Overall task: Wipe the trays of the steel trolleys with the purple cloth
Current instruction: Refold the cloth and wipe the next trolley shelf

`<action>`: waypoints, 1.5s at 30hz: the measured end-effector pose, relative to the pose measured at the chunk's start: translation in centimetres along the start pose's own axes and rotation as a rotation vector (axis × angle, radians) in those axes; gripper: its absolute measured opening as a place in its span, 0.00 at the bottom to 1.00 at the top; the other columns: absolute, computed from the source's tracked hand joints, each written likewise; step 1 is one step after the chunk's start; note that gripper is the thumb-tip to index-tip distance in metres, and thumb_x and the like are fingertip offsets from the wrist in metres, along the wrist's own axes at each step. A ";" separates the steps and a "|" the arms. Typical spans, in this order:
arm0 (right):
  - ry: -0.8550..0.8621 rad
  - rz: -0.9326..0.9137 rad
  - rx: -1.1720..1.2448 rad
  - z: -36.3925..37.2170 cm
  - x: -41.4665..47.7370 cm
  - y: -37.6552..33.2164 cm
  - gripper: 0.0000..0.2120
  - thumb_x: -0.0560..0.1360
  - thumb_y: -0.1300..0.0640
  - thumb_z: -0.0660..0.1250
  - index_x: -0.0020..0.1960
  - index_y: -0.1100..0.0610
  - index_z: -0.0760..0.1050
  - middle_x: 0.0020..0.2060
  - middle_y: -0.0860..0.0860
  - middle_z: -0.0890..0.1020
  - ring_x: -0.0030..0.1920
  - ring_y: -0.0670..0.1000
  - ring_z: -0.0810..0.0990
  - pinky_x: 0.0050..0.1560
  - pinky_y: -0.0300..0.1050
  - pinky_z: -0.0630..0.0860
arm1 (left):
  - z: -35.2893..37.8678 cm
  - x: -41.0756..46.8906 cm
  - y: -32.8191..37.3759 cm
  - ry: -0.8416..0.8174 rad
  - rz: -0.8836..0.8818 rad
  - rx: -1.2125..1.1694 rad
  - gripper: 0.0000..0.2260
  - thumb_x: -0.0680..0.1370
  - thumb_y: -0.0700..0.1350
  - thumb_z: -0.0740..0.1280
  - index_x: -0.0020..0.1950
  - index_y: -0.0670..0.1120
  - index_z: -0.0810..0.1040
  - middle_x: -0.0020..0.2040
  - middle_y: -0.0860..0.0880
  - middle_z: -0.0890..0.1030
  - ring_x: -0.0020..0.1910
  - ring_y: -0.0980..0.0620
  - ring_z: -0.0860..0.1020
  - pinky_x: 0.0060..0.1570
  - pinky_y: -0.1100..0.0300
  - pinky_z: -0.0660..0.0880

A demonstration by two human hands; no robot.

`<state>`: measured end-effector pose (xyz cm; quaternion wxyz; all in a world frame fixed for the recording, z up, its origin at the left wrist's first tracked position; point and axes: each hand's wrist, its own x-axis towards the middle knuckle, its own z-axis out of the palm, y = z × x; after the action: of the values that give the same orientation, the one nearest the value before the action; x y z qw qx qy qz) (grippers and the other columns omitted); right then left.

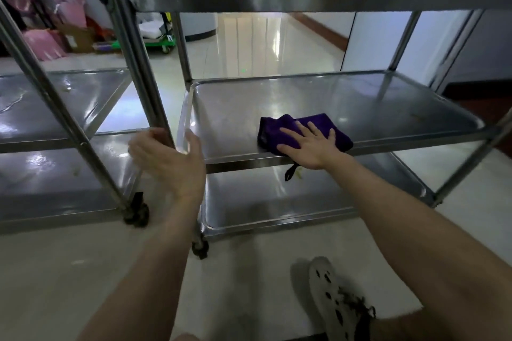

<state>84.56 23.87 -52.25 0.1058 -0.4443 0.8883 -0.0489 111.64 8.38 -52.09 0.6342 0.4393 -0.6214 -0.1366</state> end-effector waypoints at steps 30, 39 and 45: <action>-0.033 0.189 -0.034 -5.3 17.6 10.3 0.49 0.75 0.16 0.45 0.88 0.39 0.39 0.87 0.61 0.38 0.83 0.76 0.35 0.70 0.91 0.39 | 13.8 -4.5 4.5 -0.911 0.417 0.729 0.31 0.77 0.71 0.53 0.69 0.52 0.73 0.66 0.47 0.76 0.62 0.43 0.74 0.63 0.44 0.74; -0.072 -0.502 -0.092 -2.1 14.5 3.4 0.36 0.81 0.23 0.46 0.86 0.32 0.43 0.88 0.50 0.40 0.86 0.62 0.35 0.73 0.81 0.26 | 14.2 -2.8 3.8 -0.913 0.329 0.728 0.29 0.81 0.68 0.54 0.72 0.53 0.75 0.70 0.49 0.78 0.66 0.44 0.75 0.66 0.43 0.72; -0.142 -0.685 -0.055 -2.5 10.3 10.8 0.32 0.84 0.27 0.50 0.85 0.30 0.45 0.88 0.42 0.41 0.87 0.54 0.35 0.77 0.73 0.26 | 14.7 -2.1 4.7 -0.953 0.320 0.734 0.20 0.86 0.58 0.57 0.73 0.53 0.77 0.69 0.49 0.79 0.65 0.45 0.75 0.65 0.44 0.74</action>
<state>69.53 22.12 -53.26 0.1327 -0.7216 0.6789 -0.0264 96.15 6.92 -52.38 0.1074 0.4209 -0.9007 0.0019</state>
